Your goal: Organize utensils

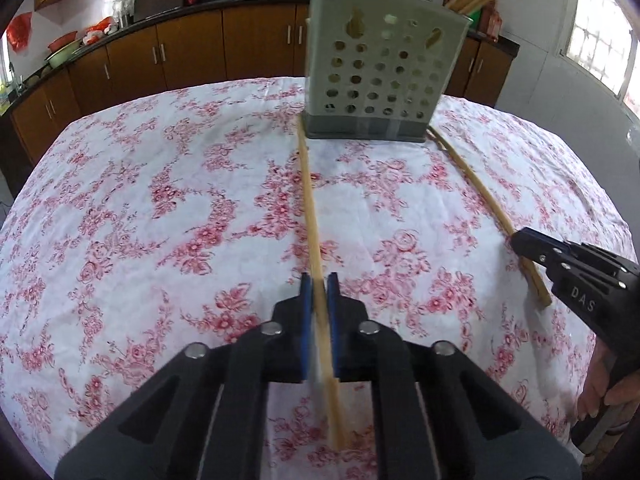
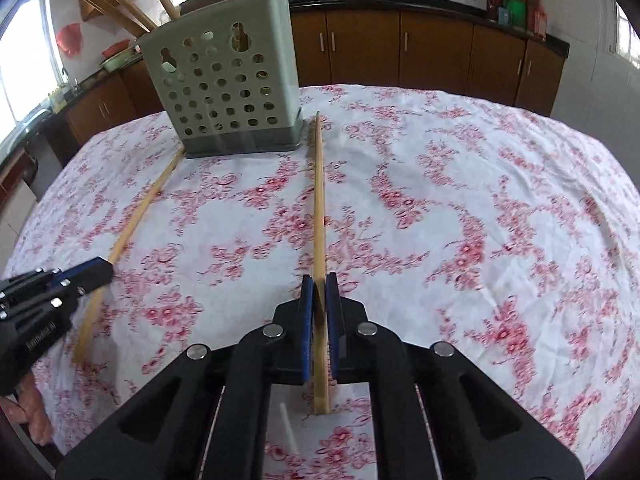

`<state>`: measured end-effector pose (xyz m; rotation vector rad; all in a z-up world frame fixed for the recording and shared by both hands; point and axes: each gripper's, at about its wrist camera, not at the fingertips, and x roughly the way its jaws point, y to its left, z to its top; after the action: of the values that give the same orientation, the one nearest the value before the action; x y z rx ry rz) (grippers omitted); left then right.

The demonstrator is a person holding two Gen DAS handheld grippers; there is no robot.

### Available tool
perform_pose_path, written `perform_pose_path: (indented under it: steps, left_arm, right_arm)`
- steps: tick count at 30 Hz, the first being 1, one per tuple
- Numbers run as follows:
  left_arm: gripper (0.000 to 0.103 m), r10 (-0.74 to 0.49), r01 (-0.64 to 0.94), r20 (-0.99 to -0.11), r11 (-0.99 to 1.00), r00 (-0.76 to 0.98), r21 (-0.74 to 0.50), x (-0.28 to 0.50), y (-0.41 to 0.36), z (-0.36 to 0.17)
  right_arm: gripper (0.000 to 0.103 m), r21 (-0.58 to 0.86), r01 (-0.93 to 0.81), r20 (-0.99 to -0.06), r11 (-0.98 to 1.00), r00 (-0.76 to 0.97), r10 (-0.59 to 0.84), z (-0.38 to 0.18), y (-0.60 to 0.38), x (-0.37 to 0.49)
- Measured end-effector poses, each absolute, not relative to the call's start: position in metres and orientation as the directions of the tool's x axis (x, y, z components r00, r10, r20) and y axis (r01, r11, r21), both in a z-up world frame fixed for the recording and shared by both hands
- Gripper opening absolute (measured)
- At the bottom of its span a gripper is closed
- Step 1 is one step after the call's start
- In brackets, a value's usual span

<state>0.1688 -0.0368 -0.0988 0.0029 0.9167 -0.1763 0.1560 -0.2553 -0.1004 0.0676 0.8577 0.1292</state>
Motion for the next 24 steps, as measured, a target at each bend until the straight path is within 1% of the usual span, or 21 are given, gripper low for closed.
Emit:
perform_pose_path:
  steps: [8,16,24]
  left_arm:
    - [0.009,-0.082,0.058,-0.788,0.997,0.611,-0.059,0.203,0.002,-0.098]
    - [0.01,-0.076,0.035,-0.779,0.997,0.623,-0.07,0.236,0.018,-0.098]
    - [0.01,-0.099,0.03,-0.775,0.994,0.625,-0.103,0.242,0.023,-0.1]
  right_arm:
    - [0.007,0.095,0.017,-0.752,0.995,0.656,0.061,-0.101,-0.288,0.173]
    - [0.007,0.086,0.05,-0.75,0.995,0.661,0.032,-0.102,-0.3,0.197]
    - [0.008,0.11,0.054,-0.75,0.992,0.66,0.047,-0.103,-0.302,0.202]
